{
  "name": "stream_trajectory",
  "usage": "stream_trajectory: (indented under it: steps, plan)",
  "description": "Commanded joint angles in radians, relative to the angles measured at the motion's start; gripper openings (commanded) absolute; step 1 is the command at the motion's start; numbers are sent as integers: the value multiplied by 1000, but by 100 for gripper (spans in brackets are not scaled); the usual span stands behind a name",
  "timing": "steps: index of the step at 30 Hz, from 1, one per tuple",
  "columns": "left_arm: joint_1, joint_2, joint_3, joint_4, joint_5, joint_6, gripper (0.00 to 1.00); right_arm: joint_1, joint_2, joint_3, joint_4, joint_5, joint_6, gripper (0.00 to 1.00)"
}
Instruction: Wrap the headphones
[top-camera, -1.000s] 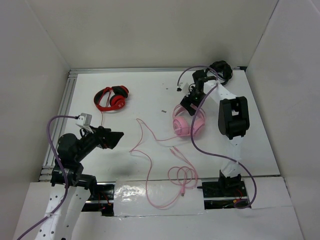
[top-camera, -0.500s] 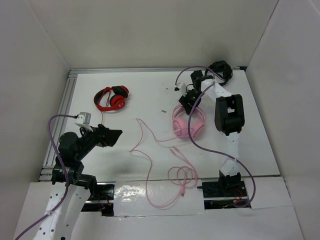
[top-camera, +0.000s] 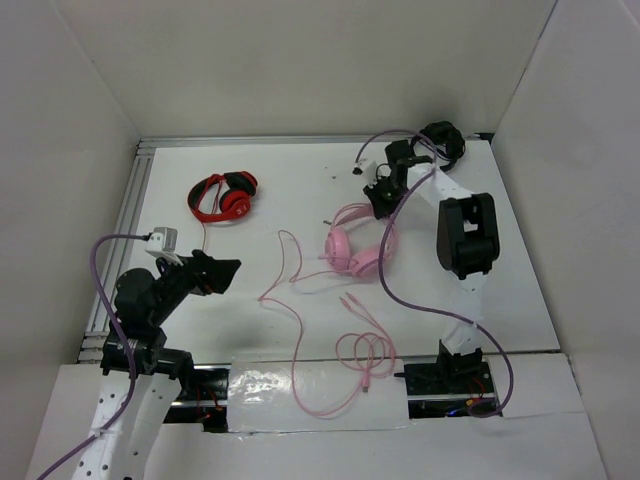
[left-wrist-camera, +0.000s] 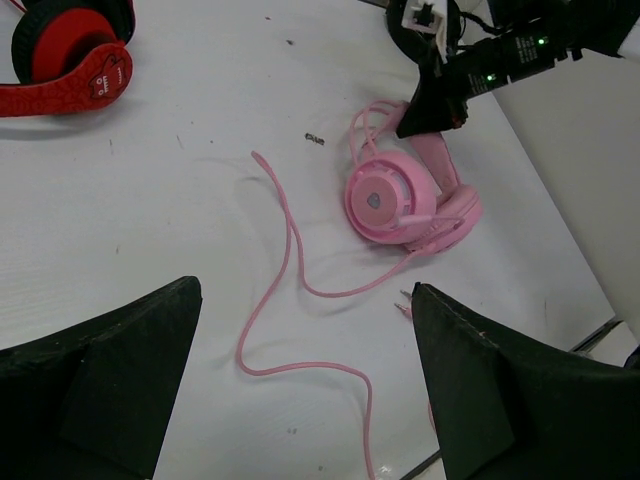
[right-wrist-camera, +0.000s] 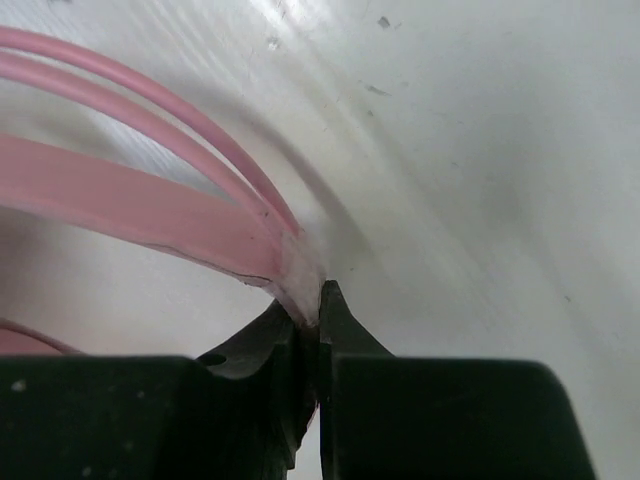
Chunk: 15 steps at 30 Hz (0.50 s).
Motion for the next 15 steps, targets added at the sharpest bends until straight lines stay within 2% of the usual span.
stream_trajectory:
  steps: [1,4,5,6,8,9,11,15]
  plan:
    - [-3,-11,21,14,-3,-25,99,-8,-258,-80,215,-66,163,0]
    - [-3,-4,19,49,59,-17,99,-7,-438,-174,488,-52,429,0]
    - [-3,4,19,71,110,-3,99,-5,-475,-186,536,-54,485,0]
    - [-2,10,22,85,247,1,99,-4,-512,-209,577,-55,542,0]
    - [-3,21,19,138,378,26,99,18,-590,-197,625,-35,663,0]
    - [-3,22,21,163,420,17,99,31,-607,-164,621,42,693,0]
    - [-3,16,33,174,422,-21,99,67,-668,-153,595,121,829,0]
    - [-3,-11,35,209,347,-60,99,125,-845,-328,670,225,996,0]
